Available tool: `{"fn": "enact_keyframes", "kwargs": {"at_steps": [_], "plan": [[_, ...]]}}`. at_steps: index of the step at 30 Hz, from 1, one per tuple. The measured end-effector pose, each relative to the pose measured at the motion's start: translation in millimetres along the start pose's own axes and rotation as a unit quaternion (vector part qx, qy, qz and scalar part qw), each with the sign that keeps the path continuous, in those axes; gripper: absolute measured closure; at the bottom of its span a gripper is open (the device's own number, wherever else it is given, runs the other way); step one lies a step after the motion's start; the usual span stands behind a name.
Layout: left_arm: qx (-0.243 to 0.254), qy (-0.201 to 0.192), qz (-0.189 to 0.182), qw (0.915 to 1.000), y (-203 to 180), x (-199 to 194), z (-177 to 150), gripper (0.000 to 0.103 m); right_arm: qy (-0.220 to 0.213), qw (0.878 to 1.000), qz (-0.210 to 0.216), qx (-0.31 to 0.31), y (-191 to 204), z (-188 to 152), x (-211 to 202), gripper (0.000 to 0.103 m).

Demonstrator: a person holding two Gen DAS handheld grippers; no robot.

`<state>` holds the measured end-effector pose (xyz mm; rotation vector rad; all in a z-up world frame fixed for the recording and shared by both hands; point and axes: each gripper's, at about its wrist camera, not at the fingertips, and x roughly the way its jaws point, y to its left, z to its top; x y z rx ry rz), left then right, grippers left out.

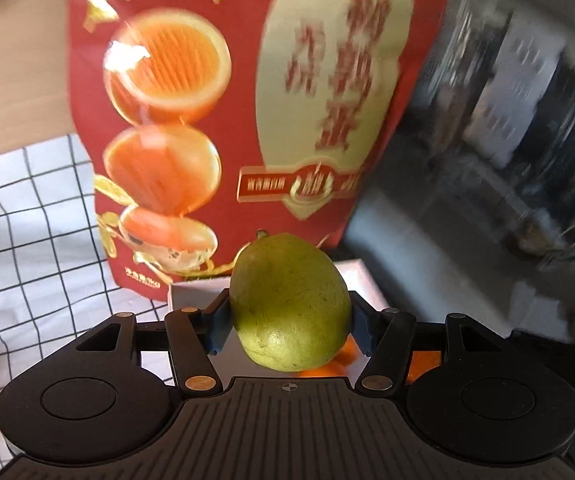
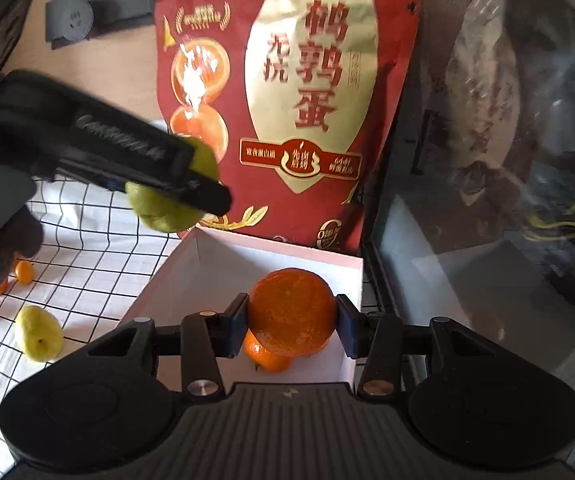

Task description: Organize fruits

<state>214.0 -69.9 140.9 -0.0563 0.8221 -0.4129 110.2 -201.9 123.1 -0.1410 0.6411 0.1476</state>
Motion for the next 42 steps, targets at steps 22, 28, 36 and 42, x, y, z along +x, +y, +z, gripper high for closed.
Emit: {"fn": "enact_keyframes", "kwargs": {"at_steps": [22, 28, 36, 42], "plan": [[0.024, 0.083, 0.016, 0.9962, 17.9, 79.6, -26.2, 0.039, 0.082, 0.995, 0.014, -0.045, 24.4, -30.0, 81.9, 0.058], [-0.018, 0.037, -0.024, 0.9989, 36.5, 44.0, -26.8, 0.043, 0.069, 0.997, 0.014, -0.026, 20.0, -28.4, 77.8, 0.044], [-0.067, -0.083, -0.01, 0.9942, 65.9, -66.2, -87.5, 0.044, 0.021, 1.0, 0.008, -0.009, 26.4, -30.0, 34.6, 0.039], [-0.096, -0.12, 0.094, 0.9837, 109.7, -132.5, -146.3, 0.044, -0.001, 0.999, 0.034, -0.021, 60.0, -35.7, 10.5, 0.038]]}}
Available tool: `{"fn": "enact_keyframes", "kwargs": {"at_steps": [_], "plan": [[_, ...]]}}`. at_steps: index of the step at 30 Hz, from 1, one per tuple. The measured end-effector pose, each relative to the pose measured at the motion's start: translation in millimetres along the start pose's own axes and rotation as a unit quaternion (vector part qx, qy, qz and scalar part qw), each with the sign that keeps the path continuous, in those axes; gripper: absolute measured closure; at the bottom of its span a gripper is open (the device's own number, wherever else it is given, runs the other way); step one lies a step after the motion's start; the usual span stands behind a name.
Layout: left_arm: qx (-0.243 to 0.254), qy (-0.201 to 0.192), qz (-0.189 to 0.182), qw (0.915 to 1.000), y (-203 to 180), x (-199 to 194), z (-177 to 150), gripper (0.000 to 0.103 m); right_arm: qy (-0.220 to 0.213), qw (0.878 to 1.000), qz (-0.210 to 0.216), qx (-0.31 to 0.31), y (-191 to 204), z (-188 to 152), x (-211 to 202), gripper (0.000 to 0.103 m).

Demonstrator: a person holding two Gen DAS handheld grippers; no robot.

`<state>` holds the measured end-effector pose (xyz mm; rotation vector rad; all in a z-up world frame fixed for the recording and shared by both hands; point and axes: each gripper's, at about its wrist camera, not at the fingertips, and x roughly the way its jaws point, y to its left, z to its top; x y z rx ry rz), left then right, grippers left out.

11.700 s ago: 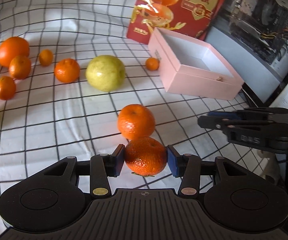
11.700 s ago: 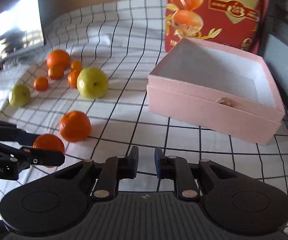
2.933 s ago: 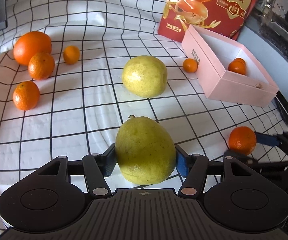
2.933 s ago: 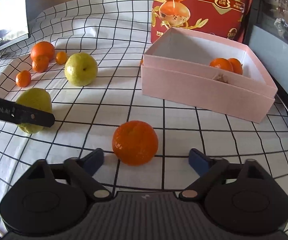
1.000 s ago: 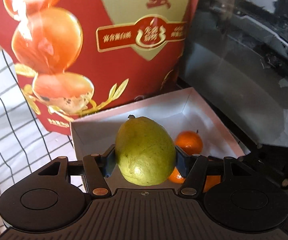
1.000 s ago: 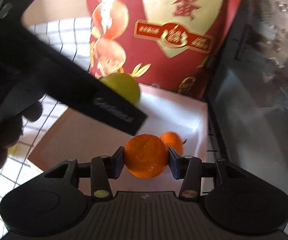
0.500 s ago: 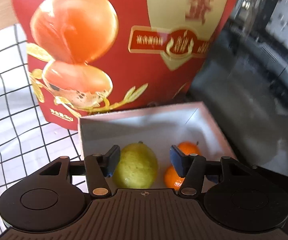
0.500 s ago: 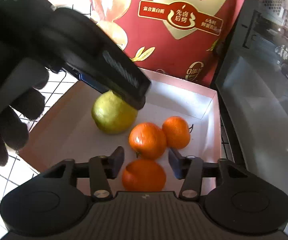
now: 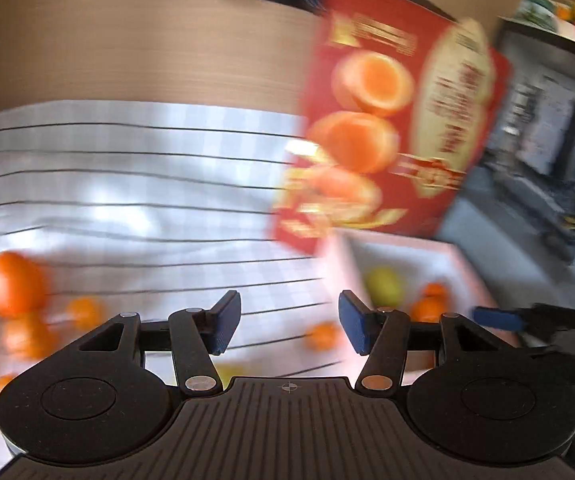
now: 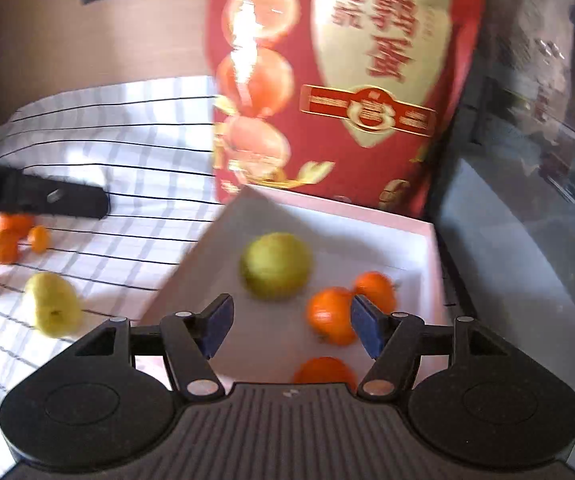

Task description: Organize fruits

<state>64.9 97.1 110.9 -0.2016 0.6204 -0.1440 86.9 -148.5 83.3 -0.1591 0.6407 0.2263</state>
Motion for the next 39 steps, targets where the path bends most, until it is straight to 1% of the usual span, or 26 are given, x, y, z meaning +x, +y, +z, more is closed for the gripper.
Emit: {"fn": "enact_keyframes", "kwargs": {"at_steps": [3, 5, 9, 11, 15, 18, 20, 23, 25, 27, 29, 31, 35, 39], "plan": [[-0.015, -0.011, 0.072, 0.9972, 35.1, -20.6, -11.7, 0.044, -0.003, 1.0, 0.017, -0.012, 27.2, -6.1, -5.4, 0.037], [-0.045, -0.012, 0.115, 0.9922, 61.8, -32.7, -19.8, 0.044, -0.001, 0.999, 0.026, -0.022, 44.6, -9.0, -5.0, 0.037], [-0.107, -0.002, 0.179, 0.9779, 117.3, -54.4, -38.2, 0.044, 0.008, 0.999, 0.047, -0.024, 80.1, -17.1, -8.6, 0.037], [-0.124, 0.004, 0.193, 0.9734, 137.5, -64.2, -46.3, 0.044, 0.012, 0.998, 0.055, -0.021, 94.7, -21.0, -9.7, 0.037], [-0.143, 0.007, 0.196, 0.9701, 160.9, -75.1, -55.6, 0.044, 0.021, 0.997, 0.069, -0.007, 117.9, -27.3, -8.6, 0.036], [-0.143, -0.002, 0.19, 0.9712, 170.7, -85.0, -57.2, 0.044, 0.023, 0.997, 0.075, 0.0, 130.3, -30.9, -9.4, 0.036], [-0.13, 0.003, 0.172, 0.9765, 174.7, -86.1, -58.4, 0.044, 0.023, 0.997, 0.076, 0.004, 135.2, -33.3, -9.1, 0.036], [-0.097, 0.03, 0.137, 0.9853, 170.7, -74.1, -58.2, 0.044, 0.027, 0.997, 0.075, 0.005, 141.7, -38.7, -10.7, 0.035], [-0.077, 0.041, 0.119, 0.9891, 163.3, -64.9, -58.0, 0.044, 0.034, 0.997, 0.073, 0.001, 145.7, -42.3, -9.9, 0.035], [-0.058, 0.045, 0.111, 0.9911, 153.9, -55.5, -57.4, 0.044, 0.038, 0.997, 0.069, -0.006, 148.1, -45.8, -11.0, 0.035], [-0.039, 0.049, 0.117, 0.9912, 145.4, -43.7, -57.3, 0.044, 0.039, 0.997, 0.065, -0.012, 148.4, -48.8, -14.1, 0.035], [-0.025, 0.061, 0.132, 0.989, 140.5, -29.2, -57.5, 0.044, 0.039, 0.997, 0.061, -0.017, 146.1, -51.4, -18.6, 0.035], [-0.026, 0.076, 0.143, 0.9864, 139.3, -8.6, -59.0, 0.044, 0.041, 0.998, 0.05, -0.026, 138.7, -55.7, -24.9, 0.035], [-0.031, 0.077, 0.146, 0.9857, 141.5, -0.1, -59.7, 0.045, 0.047, 0.998, 0.04, -0.029, 127.7, -60.0, -27.8, 0.035]]}}
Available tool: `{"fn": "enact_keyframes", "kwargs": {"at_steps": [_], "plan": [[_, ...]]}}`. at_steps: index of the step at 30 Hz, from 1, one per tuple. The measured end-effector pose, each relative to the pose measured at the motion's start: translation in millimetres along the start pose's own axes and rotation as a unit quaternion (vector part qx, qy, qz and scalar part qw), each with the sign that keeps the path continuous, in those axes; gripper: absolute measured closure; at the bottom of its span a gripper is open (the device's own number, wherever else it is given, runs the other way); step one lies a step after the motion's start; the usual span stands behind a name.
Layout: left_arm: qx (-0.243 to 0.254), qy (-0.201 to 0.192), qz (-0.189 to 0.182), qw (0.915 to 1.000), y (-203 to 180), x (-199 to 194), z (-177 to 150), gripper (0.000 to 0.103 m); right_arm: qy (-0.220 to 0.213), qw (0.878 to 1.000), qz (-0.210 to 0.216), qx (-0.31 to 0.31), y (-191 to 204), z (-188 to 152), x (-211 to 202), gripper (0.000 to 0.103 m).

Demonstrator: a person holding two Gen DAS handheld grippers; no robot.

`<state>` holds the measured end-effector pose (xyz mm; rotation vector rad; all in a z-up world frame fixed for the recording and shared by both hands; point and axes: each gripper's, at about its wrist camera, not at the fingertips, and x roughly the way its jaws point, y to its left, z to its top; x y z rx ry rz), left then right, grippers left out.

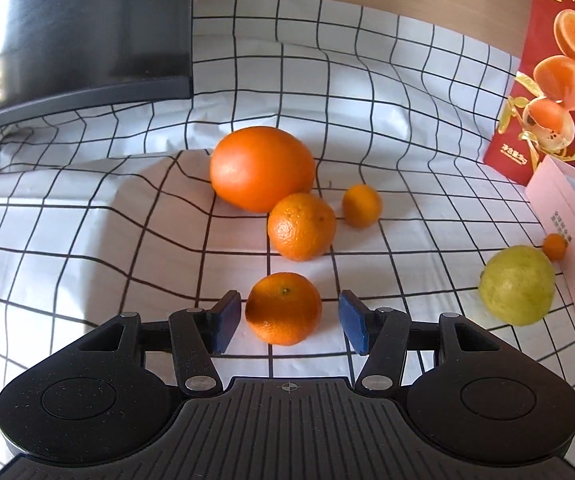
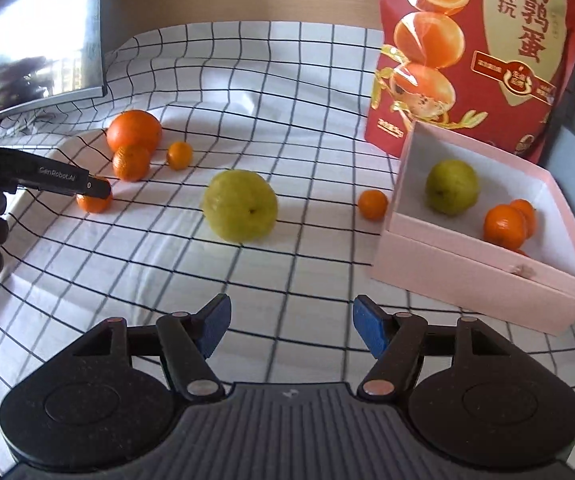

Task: Organize fruits
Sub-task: 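Grasp an orange with the left tool while the right tool grasps a tangerine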

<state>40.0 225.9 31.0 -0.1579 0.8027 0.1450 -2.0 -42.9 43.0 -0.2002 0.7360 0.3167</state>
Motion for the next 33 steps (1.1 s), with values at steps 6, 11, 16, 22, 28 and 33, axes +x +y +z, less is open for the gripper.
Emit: {"fn": "enact_keyframes", "kwargs": {"at_steps": [6, 11, 16, 22, 28, 33], "plan": [[-0.025, -0.006, -0.01, 0.9996, 0.9, -8.7, -2.5, 0.056, 0.003, 1.0, -0.002, -0.017, -7.5, -0.6, -1.3, 0.035], [-0.043, -0.001, -0.046, 0.998, -5.8, -30.8, -20.9, 0.057, -0.019, 0.998, 0.022, -0.054, -2.3, 25.1, 1.3, 0.035], [-0.035, 0.01, -0.102, 0.9941, -24.8, -61.3, -43.7, 0.057, -0.036, 0.996, 0.032, -0.081, -4.4, 72.2, 16.7, 0.037], [-0.037, 0.024, -0.135, 0.9898, -42.0, -76.0, -63.7, 0.057, 0.041, 0.983, 0.003, -0.18, -19.1, 123.2, 74.9, 0.061], [-0.043, 0.038, -0.131, 0.9898, -46.0, -72.1, -70.0, 0.057, 0.124, 0.95, -0.011, -0.286, -14.8, 123.2, 125.1, 0.063], [-0.061, 0.028, -0.123, 0.9901, -37.6, -75.9, -70.8, 0.057, 0.155, 0.924, -0.026, -0.349, -3.7, 112.7, 143.7, 0.066]]}}
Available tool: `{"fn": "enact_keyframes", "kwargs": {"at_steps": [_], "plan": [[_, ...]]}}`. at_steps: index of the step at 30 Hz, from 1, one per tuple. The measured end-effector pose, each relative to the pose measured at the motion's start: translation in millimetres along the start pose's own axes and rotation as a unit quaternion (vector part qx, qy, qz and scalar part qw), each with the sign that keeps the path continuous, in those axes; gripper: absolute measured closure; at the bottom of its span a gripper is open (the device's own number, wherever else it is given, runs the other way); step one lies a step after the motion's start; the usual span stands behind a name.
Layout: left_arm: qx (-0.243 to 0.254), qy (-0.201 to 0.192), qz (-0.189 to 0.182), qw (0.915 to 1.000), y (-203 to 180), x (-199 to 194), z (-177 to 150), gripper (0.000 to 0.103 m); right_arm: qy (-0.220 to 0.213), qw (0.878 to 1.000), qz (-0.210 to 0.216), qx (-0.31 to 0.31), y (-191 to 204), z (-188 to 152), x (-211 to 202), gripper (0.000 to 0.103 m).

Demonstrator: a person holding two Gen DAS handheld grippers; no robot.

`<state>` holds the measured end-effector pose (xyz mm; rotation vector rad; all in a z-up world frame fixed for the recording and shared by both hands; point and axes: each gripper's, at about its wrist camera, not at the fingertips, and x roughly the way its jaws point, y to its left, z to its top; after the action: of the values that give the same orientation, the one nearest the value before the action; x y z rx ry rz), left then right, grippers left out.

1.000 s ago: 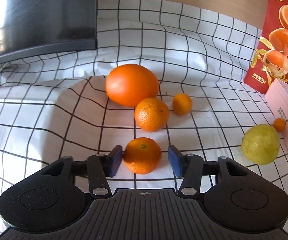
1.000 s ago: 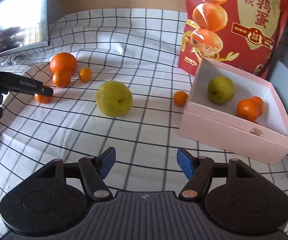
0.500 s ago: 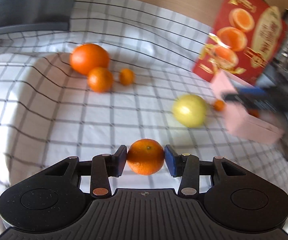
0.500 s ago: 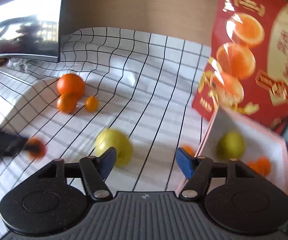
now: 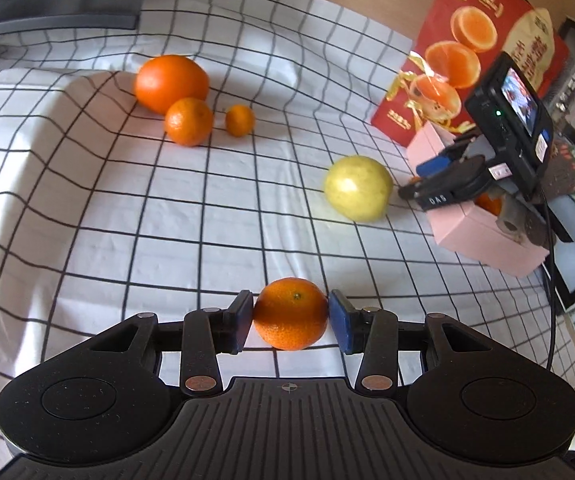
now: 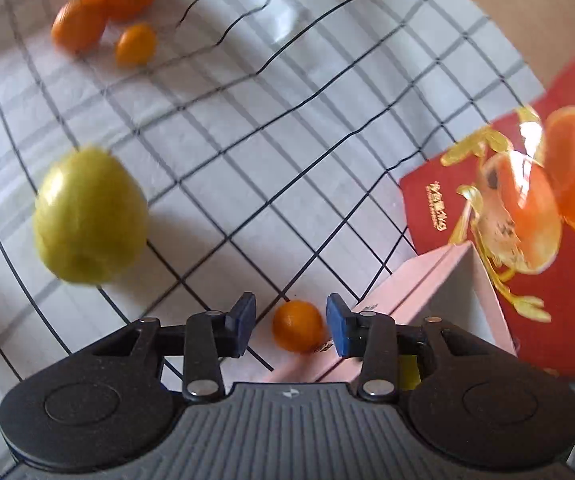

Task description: Organize fruits

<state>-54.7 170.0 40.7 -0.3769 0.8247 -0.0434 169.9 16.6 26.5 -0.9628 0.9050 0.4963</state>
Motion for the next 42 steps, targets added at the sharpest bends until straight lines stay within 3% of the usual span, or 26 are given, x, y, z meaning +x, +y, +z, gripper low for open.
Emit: {"fn": "enact_keyframes", "kwargs": {"at_steps": [4, 11, 19, 23, 27, 32, 38, 42], "plan": [[-0.009, -0.001, 0.006, 0.9999, 4.4, -1.6, -1.0, 0.057, 0.01, 1.0, -0.013, -0.002, 3.2, 0.3, 1.6, 0.077], [-0.003, 0.016, 0.006, 0.9999, 0.4, 8.8, 1.8, 0.057, -0.046, 0.995, 0.016, 0.091, -6.2, -10.0, -33.2, 0.078], [0.028, 0.031, -0.013, 0.999, -24.1, 27.0, 11.1, 0.057, -0.13, 0.965, 0.098, 0.208, 16.5, -65.7, -104.8, 0.078], [0.045, 0.032, -0.025, 0.9982, -40.9, 36.3, 14.2, 0.057, -0.12, 0.948, 0.128, 0.266, 40.6, -106.7, -112.4, 0.078], [0.076, 0.042, -0.034, 0.9956, -59.7, 45.9, 15.0, 0.057, -0.115, 0.943, 0.105, 0.293, 66.1, -139.0, -114.3, 0.078], [0.115, 0.049, -0.05, 0.9909, -78.4, 52.3, 13.1, 0.057, -0.121, 0.923, 0.117, 0.347, 77.5, -168.7, -114.6, 0.077], [0.13, 0.053, -0.06, 0.9882, -85.1, 54.4, 11.7, 0.057, -0.122, 0.911, 0.107, 0.38, 84.4, -177.5, -105.8, 0.075], [0.122, 0.056, -0.061, 0.989, -84.2, 55.0, 12.9, 0.057, -0.114, 0.915, 0.093, 0.376, 89.6, -173.7, -103.7, 0.065]]}}
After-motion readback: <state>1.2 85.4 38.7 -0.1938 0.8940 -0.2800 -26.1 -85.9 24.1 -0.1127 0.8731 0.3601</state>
